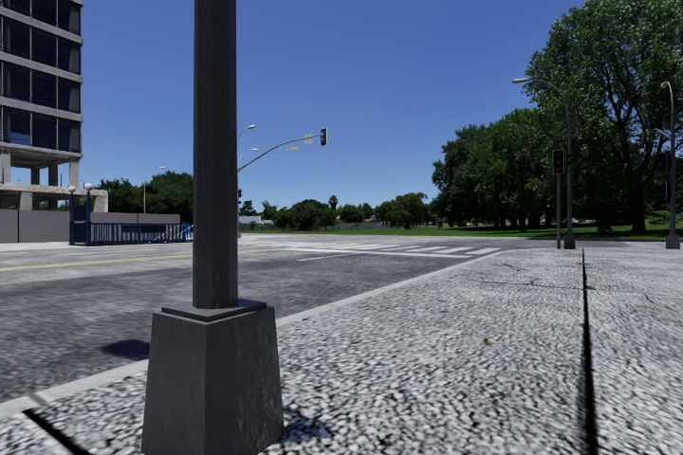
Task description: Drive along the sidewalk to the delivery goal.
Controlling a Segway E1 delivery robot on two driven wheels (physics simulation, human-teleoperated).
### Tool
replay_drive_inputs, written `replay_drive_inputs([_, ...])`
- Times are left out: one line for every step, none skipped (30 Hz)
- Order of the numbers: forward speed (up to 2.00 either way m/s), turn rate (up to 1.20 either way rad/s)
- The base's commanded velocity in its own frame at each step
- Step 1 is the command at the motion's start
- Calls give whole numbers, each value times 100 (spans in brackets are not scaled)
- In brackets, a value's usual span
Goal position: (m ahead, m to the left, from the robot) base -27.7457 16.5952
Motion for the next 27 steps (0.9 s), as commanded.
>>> replay_drive_inputs([0,0])
replay_drive_inputs([0,0])
replay_drive_inputs([0,0])
replay_drive_inputs([0,0])
replay_drive_inputs([0,0])
replay_drive_inputs([0,0])
replay_drive_inputs([0,0])
replay_drive_inputs([0,0])
replay_drive_inputs([0,0])
replay_drive_inputs([0,0])
replay_drive_inputs([0,0])
replay_drive_inputs([0,0])
replay_drive_inputs([0,0])
replay_drive_inputs([0,0])
replay_drive_inputs([0,0])
replay_drive_inputs([0,0])
replay_drive_inputs([0,0])
replay_drive_inputs([0,0])
replay_drive_inputs([0,0])
replay_drive_inputs([0,0])
replay_drive_inputs([0,0])
replay_drive_inputs([0,0])
replay_drive_inputs([0,0])
replay_drive_inputs([0,0])
replay_drive_inputs([0,0])
replay_drive_inputs([0,0])
replay_drive_inputs([0,0])
